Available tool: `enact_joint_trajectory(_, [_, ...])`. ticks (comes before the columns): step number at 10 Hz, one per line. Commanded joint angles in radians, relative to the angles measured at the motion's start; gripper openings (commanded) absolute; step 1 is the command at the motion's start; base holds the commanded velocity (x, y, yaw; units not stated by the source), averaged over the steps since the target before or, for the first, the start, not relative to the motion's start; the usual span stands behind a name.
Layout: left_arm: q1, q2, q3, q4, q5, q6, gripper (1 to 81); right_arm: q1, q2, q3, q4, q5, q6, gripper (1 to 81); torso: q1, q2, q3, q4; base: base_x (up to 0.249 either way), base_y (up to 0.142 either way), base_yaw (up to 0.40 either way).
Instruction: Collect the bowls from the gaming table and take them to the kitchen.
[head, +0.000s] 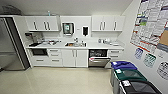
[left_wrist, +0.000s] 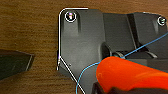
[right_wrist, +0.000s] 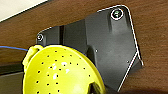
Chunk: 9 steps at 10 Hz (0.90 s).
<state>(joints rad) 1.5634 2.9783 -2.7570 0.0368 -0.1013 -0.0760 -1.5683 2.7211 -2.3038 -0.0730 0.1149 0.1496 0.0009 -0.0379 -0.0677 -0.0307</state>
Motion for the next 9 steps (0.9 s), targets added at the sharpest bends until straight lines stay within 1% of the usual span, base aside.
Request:
enact_joint_trajectory(1, [-0.036,-0.008,-0.004,0.0,0.054,0.002,1.0,0.041,-0.019,0.008,-0.015,-0.047,-0.004,1.0,0.0,0.0,0.0,0.0,0.227,0.0,0.0])
enact_joint_trajectory(9, [-0.038,-0.007,-0.004,0.005,0.054,0.002,1.0,0.04,-0.019,0.011,-0.016,-0.049,-0.002,1.0,0.0,0.0,0.0,0.0,0.236,0.0,0.0])
